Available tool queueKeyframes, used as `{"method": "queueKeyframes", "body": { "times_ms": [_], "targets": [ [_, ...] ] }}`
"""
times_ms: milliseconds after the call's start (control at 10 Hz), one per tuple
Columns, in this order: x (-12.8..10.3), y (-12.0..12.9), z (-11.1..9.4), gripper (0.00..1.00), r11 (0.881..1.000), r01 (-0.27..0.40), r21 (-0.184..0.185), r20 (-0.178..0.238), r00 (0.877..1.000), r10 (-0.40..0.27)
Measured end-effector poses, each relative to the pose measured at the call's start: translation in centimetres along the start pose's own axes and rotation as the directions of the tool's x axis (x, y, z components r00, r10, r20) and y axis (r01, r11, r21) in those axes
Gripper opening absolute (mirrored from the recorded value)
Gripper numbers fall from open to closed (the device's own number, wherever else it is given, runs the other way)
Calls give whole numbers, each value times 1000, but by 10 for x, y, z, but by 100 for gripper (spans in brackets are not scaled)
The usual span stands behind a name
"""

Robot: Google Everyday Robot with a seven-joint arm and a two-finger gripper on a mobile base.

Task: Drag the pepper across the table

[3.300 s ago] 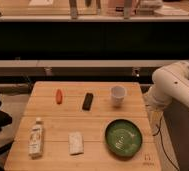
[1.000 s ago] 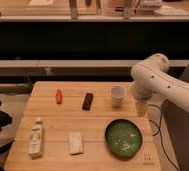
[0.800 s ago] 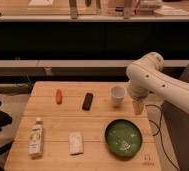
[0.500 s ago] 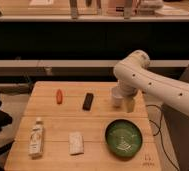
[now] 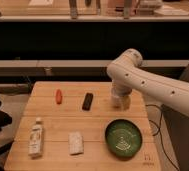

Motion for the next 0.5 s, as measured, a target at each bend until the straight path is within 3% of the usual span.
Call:
{"method": "queueKeyframes", "body": {
  "times_ms": [500],
  "targets": [
    [-30, -16, 1, 80, 997, 73, 39, 22, 997, -73]
  ]
}}
